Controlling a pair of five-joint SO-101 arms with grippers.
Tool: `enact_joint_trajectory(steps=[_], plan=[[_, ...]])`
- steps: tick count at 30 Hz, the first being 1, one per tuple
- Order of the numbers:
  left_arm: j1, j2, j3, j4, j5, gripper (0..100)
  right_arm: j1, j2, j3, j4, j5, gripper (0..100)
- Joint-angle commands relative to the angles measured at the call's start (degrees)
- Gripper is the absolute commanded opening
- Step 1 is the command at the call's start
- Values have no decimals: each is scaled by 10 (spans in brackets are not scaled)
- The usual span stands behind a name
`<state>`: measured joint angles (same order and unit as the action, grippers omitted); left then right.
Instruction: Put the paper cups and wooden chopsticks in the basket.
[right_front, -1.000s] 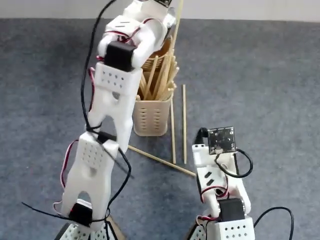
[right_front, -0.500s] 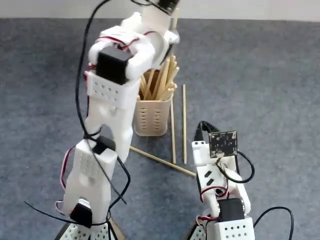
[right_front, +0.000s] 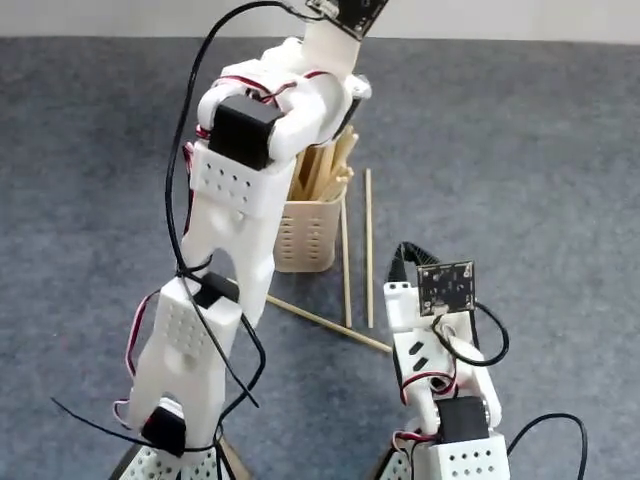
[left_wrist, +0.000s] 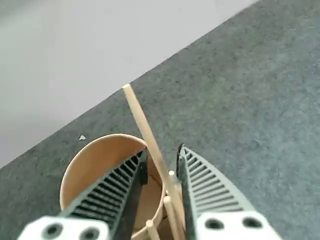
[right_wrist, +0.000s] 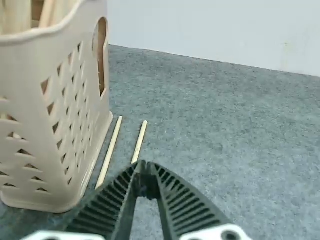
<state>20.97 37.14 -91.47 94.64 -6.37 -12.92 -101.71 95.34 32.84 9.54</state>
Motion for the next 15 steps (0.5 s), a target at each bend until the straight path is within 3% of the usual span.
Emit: enact_joint_trajectory(steps=[1, 9, 15], plan=[[6, -12, -28, -4, 4, 116, -4, 2, 47, -19, 10, 6], [-16, 2, -29, -4, 4, 114, -4, 2, 47, -19, 10, 6], [-15, 41, -33, -19, -11, 4, -4, 2, 47, -19, 10, 6]])
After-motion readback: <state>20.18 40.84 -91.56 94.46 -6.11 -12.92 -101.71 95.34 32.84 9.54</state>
